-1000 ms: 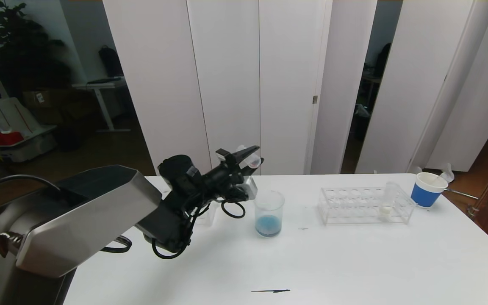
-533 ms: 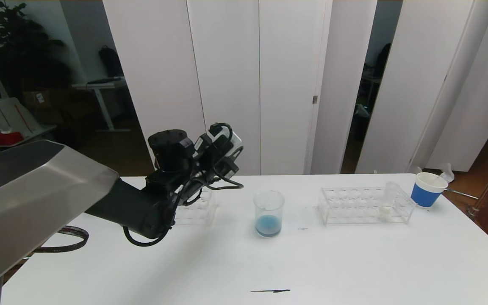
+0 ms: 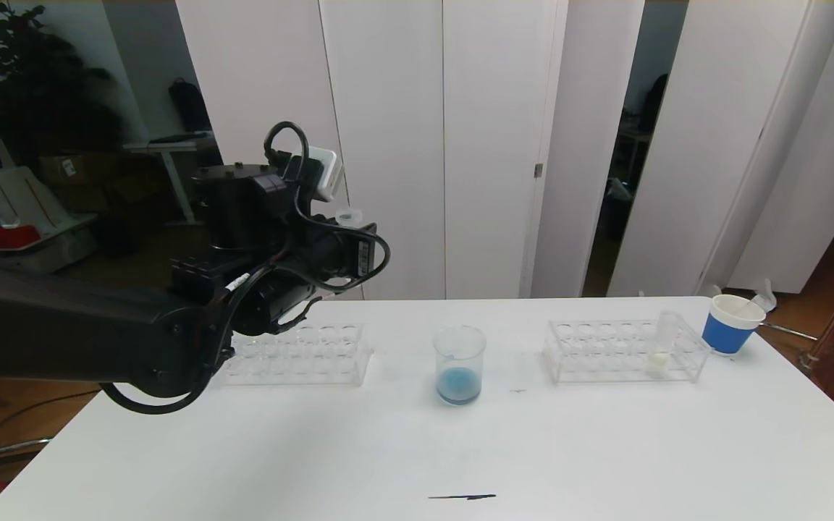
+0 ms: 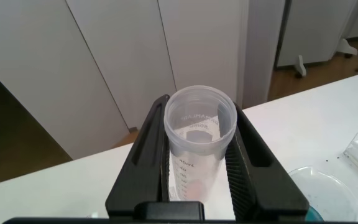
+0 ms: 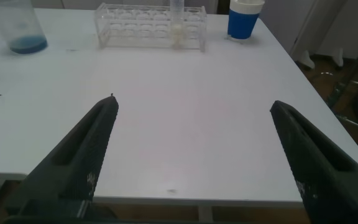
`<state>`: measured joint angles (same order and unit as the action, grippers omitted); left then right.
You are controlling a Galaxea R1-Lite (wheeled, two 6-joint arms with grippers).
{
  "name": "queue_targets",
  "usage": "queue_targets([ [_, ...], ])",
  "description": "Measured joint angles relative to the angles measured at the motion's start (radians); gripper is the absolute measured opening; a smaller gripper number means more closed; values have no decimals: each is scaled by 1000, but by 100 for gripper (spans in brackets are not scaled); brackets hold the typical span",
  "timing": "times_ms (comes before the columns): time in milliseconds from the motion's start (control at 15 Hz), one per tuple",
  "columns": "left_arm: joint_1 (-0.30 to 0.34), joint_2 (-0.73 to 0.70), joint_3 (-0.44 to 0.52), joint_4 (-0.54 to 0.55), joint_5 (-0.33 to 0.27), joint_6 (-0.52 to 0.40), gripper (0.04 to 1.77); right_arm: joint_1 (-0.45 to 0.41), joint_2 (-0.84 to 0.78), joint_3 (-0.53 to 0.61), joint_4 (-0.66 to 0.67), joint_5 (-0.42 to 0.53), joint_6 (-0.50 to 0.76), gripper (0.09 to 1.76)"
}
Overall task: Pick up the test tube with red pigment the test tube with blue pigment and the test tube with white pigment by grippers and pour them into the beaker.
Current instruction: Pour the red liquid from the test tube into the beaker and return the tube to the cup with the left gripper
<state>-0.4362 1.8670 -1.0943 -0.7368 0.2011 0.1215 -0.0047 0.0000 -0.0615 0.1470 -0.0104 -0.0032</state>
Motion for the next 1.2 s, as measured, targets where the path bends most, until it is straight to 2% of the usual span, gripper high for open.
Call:
queue_targets([
  [200,1,-62,34,59,157,-164,60,0,0,0,0,0,0,175],
  [400,42,-80,86,57,267,-178,60,0,0,0,-1,0,1,175],
  [600,137,-83,130,21,283,-175,60,0,0,0,0,0,1,175],
  [933,377,-50,170,-170,263,-171,60,0,0,0,0,0,0,175],
  [1200,531,28,154,-371,263,-166,60,0,0,0,-1,0,0,175],
])
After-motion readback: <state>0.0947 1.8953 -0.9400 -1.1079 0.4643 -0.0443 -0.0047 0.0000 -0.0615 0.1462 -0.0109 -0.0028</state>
